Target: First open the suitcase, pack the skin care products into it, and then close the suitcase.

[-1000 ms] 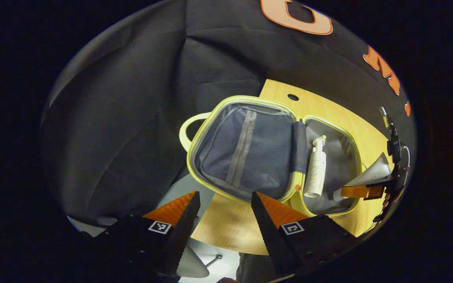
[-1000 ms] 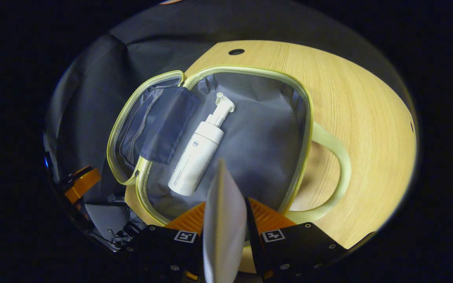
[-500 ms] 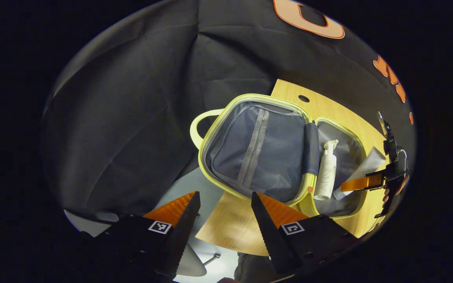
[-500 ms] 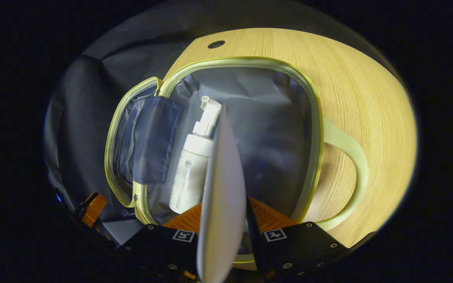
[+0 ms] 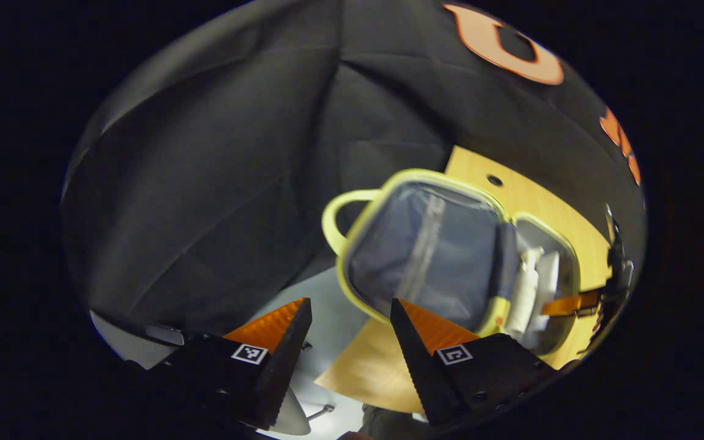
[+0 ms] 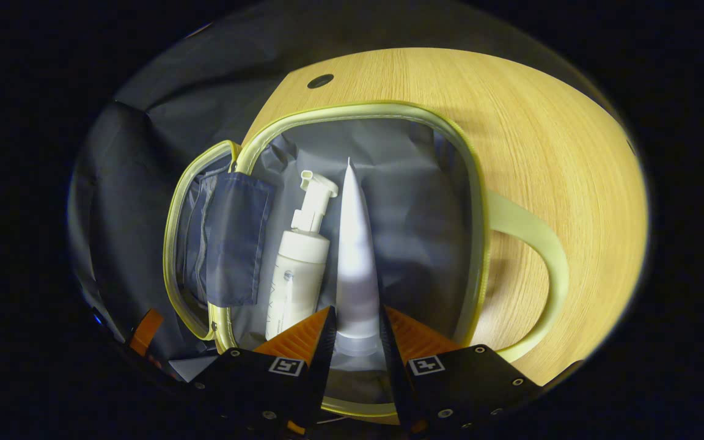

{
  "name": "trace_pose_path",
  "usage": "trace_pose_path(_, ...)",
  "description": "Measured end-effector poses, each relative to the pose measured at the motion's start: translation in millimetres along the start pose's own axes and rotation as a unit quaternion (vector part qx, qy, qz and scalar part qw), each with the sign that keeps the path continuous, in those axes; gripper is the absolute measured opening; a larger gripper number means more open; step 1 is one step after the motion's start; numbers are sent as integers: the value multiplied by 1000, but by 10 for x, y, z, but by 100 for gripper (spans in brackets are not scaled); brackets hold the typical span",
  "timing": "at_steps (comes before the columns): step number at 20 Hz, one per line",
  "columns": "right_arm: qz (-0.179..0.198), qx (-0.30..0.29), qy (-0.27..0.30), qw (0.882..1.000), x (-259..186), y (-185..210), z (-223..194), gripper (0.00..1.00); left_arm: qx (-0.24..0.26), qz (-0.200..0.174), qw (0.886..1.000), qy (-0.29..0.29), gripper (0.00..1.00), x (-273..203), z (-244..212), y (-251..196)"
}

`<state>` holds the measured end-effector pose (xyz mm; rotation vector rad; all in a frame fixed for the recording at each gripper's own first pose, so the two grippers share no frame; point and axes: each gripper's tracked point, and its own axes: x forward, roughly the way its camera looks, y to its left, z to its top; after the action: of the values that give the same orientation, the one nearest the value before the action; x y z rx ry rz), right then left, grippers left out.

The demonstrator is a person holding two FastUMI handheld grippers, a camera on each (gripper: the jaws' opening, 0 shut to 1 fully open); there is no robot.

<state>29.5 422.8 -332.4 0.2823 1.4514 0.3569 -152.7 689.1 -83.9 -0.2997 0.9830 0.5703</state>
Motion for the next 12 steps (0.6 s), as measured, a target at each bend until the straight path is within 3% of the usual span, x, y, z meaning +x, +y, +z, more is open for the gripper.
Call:
trace_pose_path(5, 7, -3, -26, 1000, -344, -69, -4, 52, -70, -10, 997, -22, 87, 288, 336, 300)
trace_pose_path(7, 15, -7, -62, 998, -570, -75, 33, 55, -95, -38, 995, -20, 88, 451, 481, 270)
trace_pose_path(12, 22, -29, -168, 985, -1145, -169, 194, 75, -130, -74, 989, -12, 89, 864, 711, 192)
